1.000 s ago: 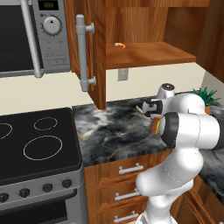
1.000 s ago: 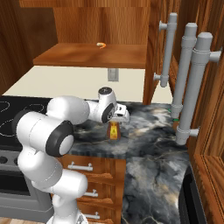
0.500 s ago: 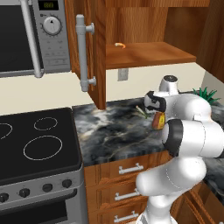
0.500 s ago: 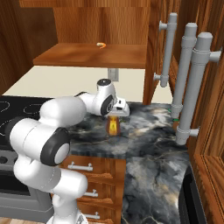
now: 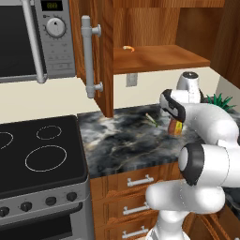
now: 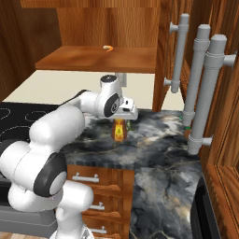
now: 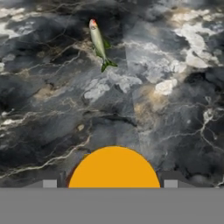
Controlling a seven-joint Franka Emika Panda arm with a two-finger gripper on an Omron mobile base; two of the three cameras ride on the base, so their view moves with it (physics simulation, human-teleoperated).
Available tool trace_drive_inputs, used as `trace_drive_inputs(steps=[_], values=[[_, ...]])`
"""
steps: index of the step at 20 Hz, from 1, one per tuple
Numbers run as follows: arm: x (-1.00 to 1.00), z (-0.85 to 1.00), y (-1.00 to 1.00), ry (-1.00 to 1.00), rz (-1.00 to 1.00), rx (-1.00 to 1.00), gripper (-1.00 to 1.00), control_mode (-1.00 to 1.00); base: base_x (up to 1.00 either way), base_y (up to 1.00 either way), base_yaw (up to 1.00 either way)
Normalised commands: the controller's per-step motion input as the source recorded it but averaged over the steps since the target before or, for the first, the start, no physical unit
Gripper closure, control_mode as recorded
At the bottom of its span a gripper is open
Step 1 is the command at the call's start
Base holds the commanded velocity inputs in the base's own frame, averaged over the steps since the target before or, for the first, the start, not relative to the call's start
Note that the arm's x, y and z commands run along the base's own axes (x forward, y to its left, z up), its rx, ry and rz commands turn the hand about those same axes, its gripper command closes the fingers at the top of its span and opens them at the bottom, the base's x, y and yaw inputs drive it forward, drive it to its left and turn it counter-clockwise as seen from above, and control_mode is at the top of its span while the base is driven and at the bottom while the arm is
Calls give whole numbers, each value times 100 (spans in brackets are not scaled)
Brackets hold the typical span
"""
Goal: Pick the cereal and honey bottle from the counter and place them in the cabinets closest to them.
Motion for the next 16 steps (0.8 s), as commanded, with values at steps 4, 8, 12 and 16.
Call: trace_drive_inputs(steps=[4,8,12,16], values=[[-53,40,-1,-1,0,0,100,-100,0,0,0],[-53,39,0,0,0,0,100,-100,0,0,0],[-54,40,0,-1,0,-1,100,-100,0,0,0],[-45,45,2,-3,0,-1,100,-100,0,0,0]])
